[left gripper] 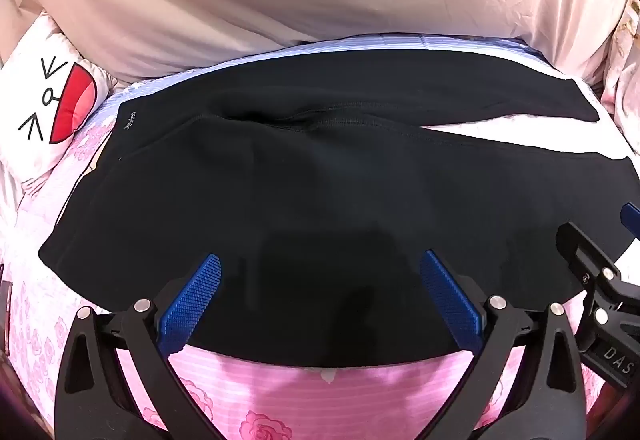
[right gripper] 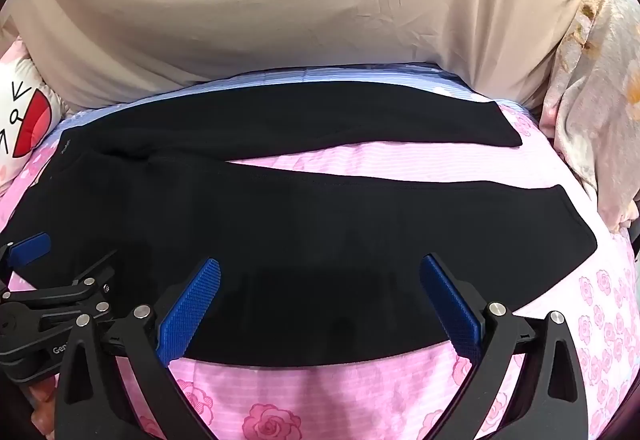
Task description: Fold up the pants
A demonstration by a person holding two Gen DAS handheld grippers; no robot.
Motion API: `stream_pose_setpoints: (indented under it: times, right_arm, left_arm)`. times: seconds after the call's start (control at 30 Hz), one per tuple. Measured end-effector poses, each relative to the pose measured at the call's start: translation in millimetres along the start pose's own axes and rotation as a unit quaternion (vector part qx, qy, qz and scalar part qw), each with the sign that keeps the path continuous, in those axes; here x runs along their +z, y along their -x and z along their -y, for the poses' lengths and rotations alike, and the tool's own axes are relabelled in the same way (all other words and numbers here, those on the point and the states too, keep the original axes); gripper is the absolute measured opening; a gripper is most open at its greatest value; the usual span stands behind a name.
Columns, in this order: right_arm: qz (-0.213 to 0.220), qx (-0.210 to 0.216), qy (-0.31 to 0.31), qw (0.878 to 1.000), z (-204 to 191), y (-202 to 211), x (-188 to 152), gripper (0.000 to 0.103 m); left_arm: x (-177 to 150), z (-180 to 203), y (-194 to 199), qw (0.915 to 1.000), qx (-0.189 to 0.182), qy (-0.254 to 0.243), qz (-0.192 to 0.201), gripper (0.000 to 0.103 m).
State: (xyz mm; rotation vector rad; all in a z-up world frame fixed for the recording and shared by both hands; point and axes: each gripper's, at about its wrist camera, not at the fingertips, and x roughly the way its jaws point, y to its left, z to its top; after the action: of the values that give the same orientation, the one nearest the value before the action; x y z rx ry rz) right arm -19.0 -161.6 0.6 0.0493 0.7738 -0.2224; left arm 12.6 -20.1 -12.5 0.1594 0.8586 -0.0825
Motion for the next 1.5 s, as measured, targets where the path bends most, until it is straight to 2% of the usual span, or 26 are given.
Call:
stream_pose_setpoints:
  times: [1.5]
  right_arm:
    - [-0.003,0.007,-0.007,1.000,0.2,-6.2,-4.8,0.098]
  left_arm:
    - [2.6,1.5,-2.7,0.9999,0.004,-0.011,-0.005,0.098]
